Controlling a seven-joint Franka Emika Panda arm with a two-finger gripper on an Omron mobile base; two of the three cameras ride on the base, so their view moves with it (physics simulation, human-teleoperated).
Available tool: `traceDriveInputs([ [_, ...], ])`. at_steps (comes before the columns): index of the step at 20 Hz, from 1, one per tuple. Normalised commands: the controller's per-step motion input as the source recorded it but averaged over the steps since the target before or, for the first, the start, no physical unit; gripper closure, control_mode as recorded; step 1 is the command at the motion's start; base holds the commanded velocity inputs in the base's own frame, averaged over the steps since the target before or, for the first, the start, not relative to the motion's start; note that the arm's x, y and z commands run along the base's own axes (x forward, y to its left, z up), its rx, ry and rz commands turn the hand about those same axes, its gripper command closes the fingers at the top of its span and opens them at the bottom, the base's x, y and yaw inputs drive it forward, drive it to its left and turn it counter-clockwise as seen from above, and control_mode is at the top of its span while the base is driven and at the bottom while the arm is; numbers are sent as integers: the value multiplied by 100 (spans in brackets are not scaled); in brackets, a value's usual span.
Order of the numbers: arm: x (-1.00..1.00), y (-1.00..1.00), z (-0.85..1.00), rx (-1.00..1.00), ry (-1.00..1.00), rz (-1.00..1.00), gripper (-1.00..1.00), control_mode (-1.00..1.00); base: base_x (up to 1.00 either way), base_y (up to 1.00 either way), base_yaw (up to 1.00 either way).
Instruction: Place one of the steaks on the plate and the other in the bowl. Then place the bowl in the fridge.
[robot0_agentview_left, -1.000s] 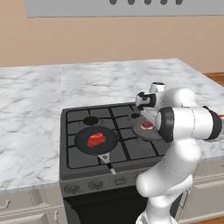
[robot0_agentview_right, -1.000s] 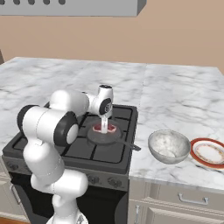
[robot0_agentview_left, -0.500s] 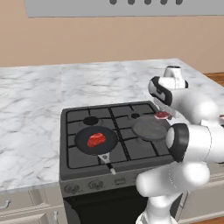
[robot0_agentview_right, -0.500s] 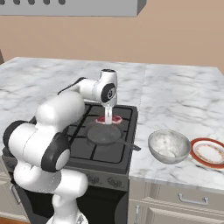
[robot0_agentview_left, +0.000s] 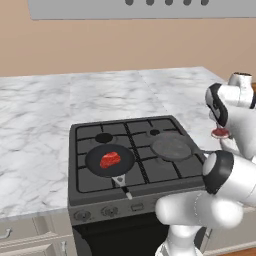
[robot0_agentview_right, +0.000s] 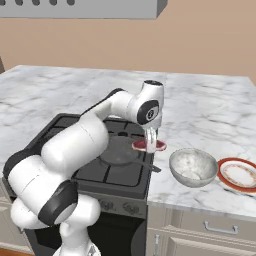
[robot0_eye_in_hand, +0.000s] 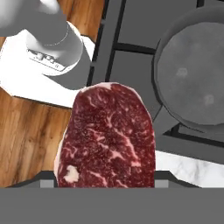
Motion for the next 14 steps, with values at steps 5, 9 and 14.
traceDriveInputs([
  [5,-20,-100,-8,11,9,0,100,-100,0,0,0],
  [9,28,-100,-16,14,14,1,100,-100,0,0,0],
  [14,35,-100,-1,14,9,5,100,-100,0,0,0],
])
